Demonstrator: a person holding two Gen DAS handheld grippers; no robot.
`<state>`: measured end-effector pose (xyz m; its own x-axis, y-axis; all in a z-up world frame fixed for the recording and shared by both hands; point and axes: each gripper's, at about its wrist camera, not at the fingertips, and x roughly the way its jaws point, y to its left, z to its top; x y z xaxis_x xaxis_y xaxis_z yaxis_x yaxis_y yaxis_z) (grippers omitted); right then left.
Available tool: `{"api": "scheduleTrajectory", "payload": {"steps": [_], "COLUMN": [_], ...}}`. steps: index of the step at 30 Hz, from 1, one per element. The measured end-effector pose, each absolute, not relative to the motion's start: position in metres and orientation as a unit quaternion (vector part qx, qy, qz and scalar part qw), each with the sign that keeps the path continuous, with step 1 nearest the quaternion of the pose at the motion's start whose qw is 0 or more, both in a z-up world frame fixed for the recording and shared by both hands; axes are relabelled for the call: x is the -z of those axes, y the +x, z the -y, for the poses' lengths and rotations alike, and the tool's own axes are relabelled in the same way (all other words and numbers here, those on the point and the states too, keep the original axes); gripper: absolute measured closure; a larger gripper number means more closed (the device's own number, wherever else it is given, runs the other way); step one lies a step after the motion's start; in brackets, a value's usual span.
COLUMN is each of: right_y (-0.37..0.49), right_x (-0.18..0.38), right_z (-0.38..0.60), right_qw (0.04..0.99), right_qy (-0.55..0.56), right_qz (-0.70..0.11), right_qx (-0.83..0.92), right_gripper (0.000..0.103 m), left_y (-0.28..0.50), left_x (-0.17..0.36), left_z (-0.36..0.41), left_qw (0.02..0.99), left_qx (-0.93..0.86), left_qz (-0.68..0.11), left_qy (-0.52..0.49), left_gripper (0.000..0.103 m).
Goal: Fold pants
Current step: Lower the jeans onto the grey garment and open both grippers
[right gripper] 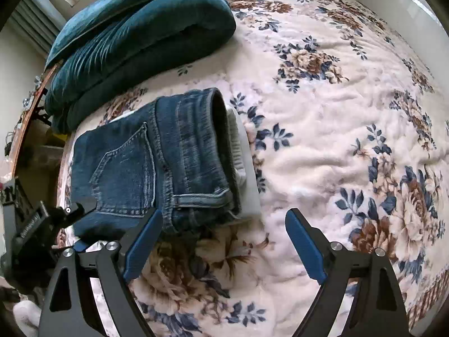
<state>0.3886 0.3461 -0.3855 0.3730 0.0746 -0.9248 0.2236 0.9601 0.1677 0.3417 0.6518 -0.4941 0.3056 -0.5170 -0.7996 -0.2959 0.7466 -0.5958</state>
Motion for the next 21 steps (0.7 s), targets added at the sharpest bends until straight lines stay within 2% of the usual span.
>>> {"api": "scheduleTrajectory", "payload": {"steps": [2,6,9,13,21], "right_y": [0.383,0.371,0.355,0.329,0.247], "right_x": [0.381,0.373,0.36,0.326,0.213], "right_z": [-0.348,-0.357,-0.361,-0.364,-0.364], "right_qw": [0.819,0.829,0.832,0.84,0.873], "right_qy": [0.13,0.087,0.076,0.069,0.033], "right_qz": [-0.556,-0.548,-0.544,-0.532,-0.483], "right_qx": [0.048,0.069,0.077,0.078,0.062], "right_gripper": [0.012,0.011,0.011,0.011,0.011], "left_y": [0.329,0.306,0.294,0.27,0.185], "left_x": [0.483,0.438,0.407,0.353,0.24], "left_z": [-0.653,-0.634,-0.624,-0.614,-0.586], "left_qw": [0.75,0.809,0.829,0.848,0.878], "left_qx": [0.059,0.011,-0.003,0.001,0.011], "left_qz": [-0.585,-0.571,-0.555,-0.529,-0.478], "left_qy": [-0.303,-0.136,-0.075,-0.039,-0.006], "left_gripper": [0.006,0.006,0.006,0.006,0.006]}}
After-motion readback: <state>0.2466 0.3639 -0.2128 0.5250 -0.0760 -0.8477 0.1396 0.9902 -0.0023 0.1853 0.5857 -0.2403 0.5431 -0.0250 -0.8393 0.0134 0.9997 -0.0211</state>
